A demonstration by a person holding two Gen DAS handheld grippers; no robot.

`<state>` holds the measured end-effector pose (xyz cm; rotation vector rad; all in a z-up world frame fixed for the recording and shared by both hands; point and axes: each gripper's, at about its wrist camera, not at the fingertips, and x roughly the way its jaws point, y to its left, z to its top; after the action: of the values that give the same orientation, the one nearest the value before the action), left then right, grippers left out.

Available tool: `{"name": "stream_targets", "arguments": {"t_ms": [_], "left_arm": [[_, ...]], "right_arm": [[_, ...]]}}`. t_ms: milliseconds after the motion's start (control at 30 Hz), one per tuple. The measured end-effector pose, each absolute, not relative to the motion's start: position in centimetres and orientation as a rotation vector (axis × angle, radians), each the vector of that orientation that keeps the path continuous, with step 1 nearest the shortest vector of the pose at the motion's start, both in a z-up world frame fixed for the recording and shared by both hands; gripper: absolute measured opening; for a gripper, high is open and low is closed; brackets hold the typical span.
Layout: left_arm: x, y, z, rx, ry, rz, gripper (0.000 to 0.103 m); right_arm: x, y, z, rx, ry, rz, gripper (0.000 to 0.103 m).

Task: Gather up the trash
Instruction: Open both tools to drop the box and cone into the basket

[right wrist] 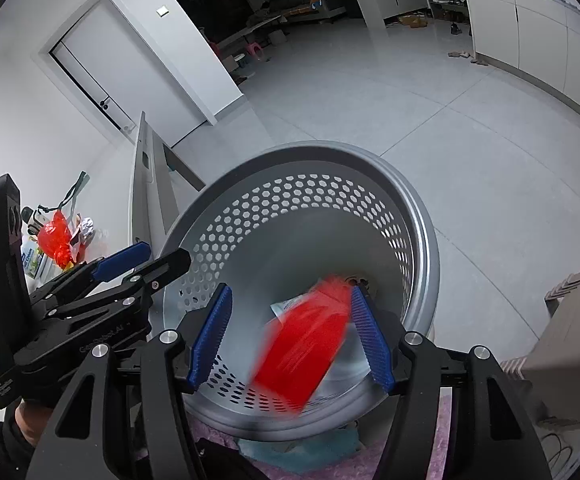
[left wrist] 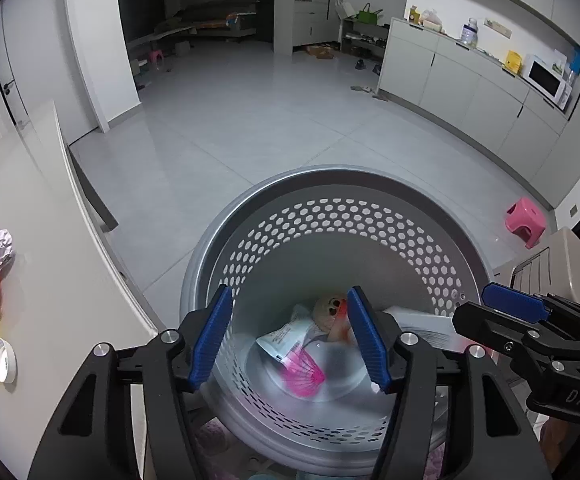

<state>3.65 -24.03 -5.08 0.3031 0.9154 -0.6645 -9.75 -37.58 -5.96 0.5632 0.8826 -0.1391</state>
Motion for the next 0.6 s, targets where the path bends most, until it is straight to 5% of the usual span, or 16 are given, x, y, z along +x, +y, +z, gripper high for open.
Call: {"name": "stream_targets", "arguments": {"t_ms": [600], "left_arm": [[3.3,-22.4,-4.6,0.288,0.889,-0.620,0.071]], "right_arm": [[-10.1,-37.1,-6.1,0.553,0.872,-0.136,0.059]]}}
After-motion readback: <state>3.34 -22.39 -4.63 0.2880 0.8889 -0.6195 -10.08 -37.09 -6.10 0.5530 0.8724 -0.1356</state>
